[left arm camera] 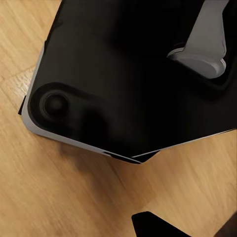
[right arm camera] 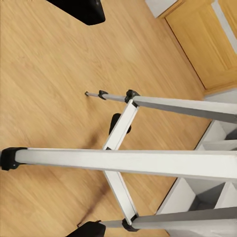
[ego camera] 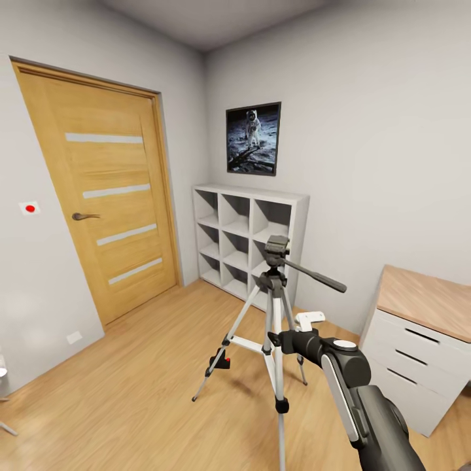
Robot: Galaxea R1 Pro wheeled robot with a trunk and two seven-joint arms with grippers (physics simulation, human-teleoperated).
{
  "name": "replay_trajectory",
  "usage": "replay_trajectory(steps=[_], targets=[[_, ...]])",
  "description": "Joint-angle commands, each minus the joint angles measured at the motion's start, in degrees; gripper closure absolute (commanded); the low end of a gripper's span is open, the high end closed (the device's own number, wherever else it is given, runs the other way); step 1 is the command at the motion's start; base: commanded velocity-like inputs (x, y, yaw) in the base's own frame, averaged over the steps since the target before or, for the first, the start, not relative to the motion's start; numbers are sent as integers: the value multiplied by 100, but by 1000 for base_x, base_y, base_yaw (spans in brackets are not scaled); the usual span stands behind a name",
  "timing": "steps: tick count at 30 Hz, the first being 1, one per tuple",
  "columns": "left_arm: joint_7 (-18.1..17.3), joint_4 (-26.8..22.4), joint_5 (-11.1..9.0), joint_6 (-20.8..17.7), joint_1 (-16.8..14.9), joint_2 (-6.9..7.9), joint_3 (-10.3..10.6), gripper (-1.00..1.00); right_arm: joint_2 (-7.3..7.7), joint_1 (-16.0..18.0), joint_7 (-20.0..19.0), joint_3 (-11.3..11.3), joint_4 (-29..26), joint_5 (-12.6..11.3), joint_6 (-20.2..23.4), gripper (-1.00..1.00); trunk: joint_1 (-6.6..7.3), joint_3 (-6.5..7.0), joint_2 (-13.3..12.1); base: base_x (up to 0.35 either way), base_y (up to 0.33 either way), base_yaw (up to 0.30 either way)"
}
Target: Attach the digital camera to the camera tripod in the bedroom.
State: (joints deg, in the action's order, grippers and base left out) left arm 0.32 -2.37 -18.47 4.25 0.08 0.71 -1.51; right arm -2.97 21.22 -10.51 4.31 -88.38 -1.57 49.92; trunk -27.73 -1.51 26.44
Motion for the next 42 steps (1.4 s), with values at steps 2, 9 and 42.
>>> replay_trajectory(steps=[2, 9, 42], targets=[[3, -8, -14, 8, 1, -1, -14, -100, -2, 5, 0, -2, 2, -19, 24, -100, 41, 25, -71, 0, 0, 0], [3, -6, -16, 8, 1, -1, -15, -100, -5, 5, 4, -3, 18, -24, 12, -100, 195, 151, -352, 0, 0, 0], [3, -8, -16, 6, 1, -1, -8, -100, -28, 5, 14, 25, 1806, 5, -2426, -100, 195, 151, -352, 0, 0, 0]])
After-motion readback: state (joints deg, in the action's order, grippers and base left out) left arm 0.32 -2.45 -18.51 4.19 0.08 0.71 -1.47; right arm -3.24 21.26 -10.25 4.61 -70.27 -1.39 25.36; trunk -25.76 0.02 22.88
